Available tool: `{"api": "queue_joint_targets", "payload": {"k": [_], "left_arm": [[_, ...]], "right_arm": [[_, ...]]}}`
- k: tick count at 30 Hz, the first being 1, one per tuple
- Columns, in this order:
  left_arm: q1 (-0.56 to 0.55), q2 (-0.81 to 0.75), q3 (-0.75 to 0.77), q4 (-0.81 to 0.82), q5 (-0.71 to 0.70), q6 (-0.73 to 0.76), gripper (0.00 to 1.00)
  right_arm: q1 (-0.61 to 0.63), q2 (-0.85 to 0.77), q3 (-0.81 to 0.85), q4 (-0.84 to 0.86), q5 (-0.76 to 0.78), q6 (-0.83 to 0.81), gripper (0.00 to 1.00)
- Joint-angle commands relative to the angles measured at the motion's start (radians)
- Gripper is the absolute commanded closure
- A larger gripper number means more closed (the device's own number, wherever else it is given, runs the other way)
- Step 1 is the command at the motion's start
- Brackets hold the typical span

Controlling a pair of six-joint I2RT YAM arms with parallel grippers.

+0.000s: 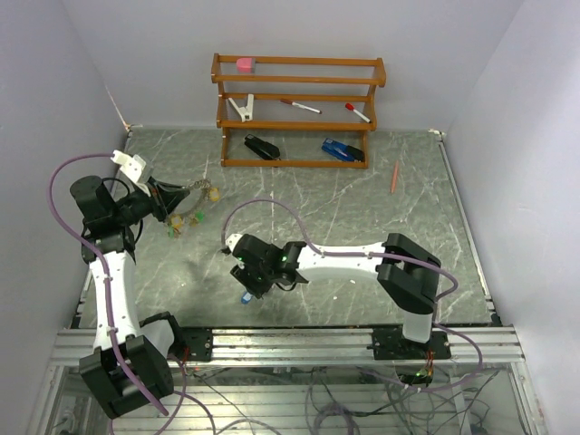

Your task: Put the keys on the keyring

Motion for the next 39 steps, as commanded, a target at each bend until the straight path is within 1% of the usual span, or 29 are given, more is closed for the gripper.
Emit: {"api": "queue_joint_targets", "payload": {"k": [1,4,7,11,13,16,20,23,26,28,31,34,36,39], "left_arm": [[0.015,-0.022,0.036,0.032,0.032,0.006,0.93],[0.016,-0.023,0.037,0.028,0.029,0.010,0.93],[0.017,-0.022,0.041,0.022,0.032,0.013,0.93],[0.019,-0.022,0.041,0.024,0.035,0.010,0.93],[0.020,-0.022,0.043,0.019,0.036,0.012,0.93],[0.023,-0.026,0.044,0.008,0.038,0.022,0.93],[0.024,-0.032,0.047,-0.004,0.043,0.028,0.93],[0.024,-0.037,0.049,0.008,0.048,0.014,0.93],[0.024,-0.045,0.055,0.011,0.075,0.006,0.93],[0.025,-0.052,0.059,-0.012,0.097,0.032,0.93],[0.024,-0.053,0.077,-0.122,0.138,0.132,0.93],[0.024,-0.045,0.109,-0.283,0.220,0.290,0.93],[0.025,-0.031,0.156,-0.482,0.271,0.493,0.93],[0.024,0.029,0.250,-0.877,0.323,0.900,0.93]], "right_arm": [[0.018,0.045,0.027,-0.030,0.023,-0.030,0.61],[0.023,0.054,0.013,-0.015,0.022,-0.024,0.64],[0.021,0.056,0.006,0.003,0.024,-0.020,0.69],[0.020,0.067,0.014,-0.004,0.034,-0.024,0.82],[0.021,0.062,0.005,0.007,0.035,-0.029,0.91],[0.019,0.054,-0.008,0.021,0.042,-0.030,0.99],[0.018,0.027,-0.017,0.021,0.063,-0.034,1.00],[0.011,-0.029,-0.027,0.022,0.072,-0.039,1.00],[0.005,-0.087,-0.005,-0.020,0.081,-0.051,1.00],[0.004,-0.133,0.020,-0.055,0.079,-0.058,1.00],[0.005,-0.226,0.058,-0.095,0.058,-0.070,1.00],[0.005,-0.295,0.100,-0.124,0.033,-0.082,1.00],[0.004,-0.342,0.143,-0.152,0.017,-0.086,1.00],[0.004,-0.378,0.220,-0.199,-0.016,-0.098,1.00]]}}
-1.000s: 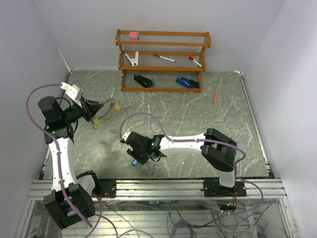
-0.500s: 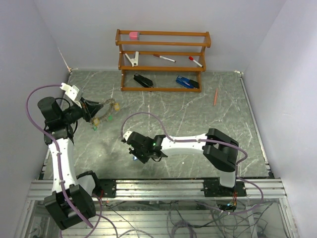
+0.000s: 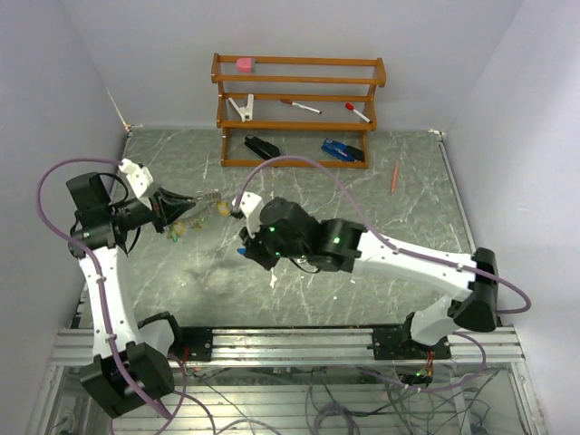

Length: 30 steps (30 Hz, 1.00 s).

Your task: Put the keys on the keyring

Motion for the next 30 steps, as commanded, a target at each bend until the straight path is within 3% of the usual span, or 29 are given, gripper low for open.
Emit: {"api": "queue_joint_targets", "payload": {"k": [1,5,15,30], "left_arm": [[0.011,0.076,0.149,-0.586,0.157,0.644,0.93],[0.003,0.232,0.240,-1.038,0.227,1.117,0.93],[-0.173,0.216,0.269,-1.046,0.254,1.147,0.93],[-0.206,0.133,0.373,-1.044,0.255,1.050,0.93]], "right_arm": [[-0.001,-0.058,0.116,-0.090,-0.052,-0.031,1.00],[-0.002,-0.072,0.243,-0.142,-0.085,-0.038,1.00],[-0.003,-0.004,0.487,-0.185,-0.186,-0.056,1.00],[-0.067,-0.044,0.327,-0.006,-0.423,0.055,1.00]]}}
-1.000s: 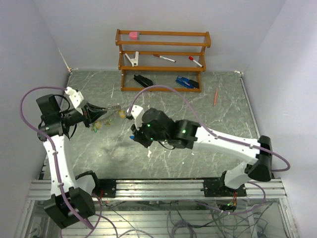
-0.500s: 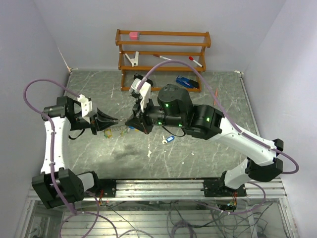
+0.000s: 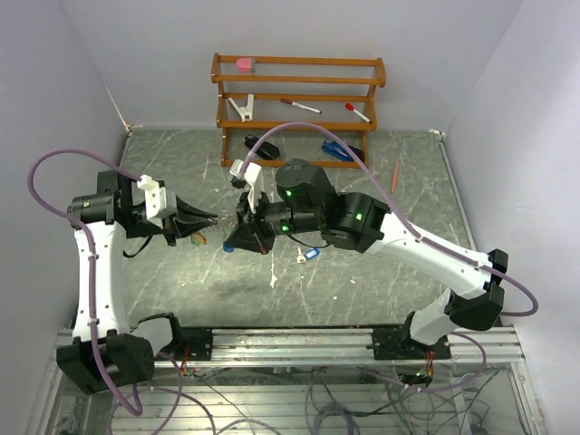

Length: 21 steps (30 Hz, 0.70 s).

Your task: Put the keys on the keyring

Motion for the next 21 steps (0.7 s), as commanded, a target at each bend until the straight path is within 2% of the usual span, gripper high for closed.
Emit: {"api": "queue_joint_targets", "payload": {"k": [1,11,21], "left_arm": [[-0.013,-0.049,0.060,-0.002,0.097,-0.005,0.93],[-0.031,-0.129,0.070,0.001,0.098,-0.002,0.93],[-0.039,-0.146,0.070,0.001,0.098,0.029,0.93]], "right_arm": [[-0.027,-0.037,-0.037,0.097,-0.104,0.042,1.00],[-0.077,-0.062,-0.060,0.177,-0.184,0.062,1.00],[-0.107,-0.049,-0.092,0.259,-0.287,0.110,1.00]]}}
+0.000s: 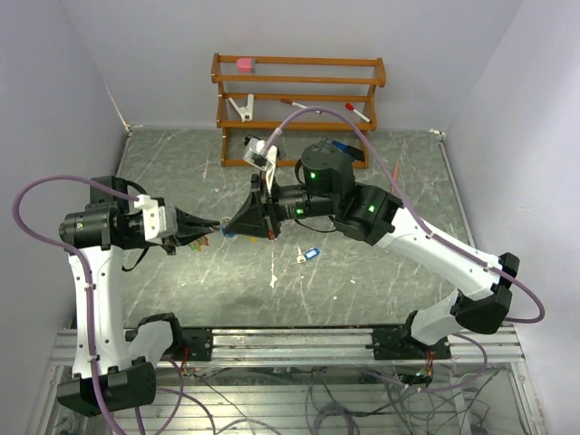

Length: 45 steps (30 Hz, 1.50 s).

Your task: Put the keys on the keyring

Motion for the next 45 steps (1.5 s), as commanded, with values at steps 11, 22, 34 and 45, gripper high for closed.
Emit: {"api": "queue_joint_targets", "payload": {"k": [11,22,34,45], "left_arm": [[-0.007,0.021,-0.023,0.003,0.094,0.166,0.93],[-0.006,0.120,0.013,0.009,0.096,0.160,0.93],[-0.005,0.037,-0.042,0.004,0.095,0.190,0.93],[0.215,0.321,-0.158,0.005,0.096,0.254,0.93]], "right_arm": [[-0.017,-0.007,-0.074,0.049,-0.029,0.038,1.00],[-0.068,-0.036,-0.119,0.067,-0.013,0.091,1.00],[-0.070,0.016,-0.101,0.064,-0.044,0.090,1.00],[-0.111,-0.232,-0.514,-0.095,0.539,0.074,0.57]]}}
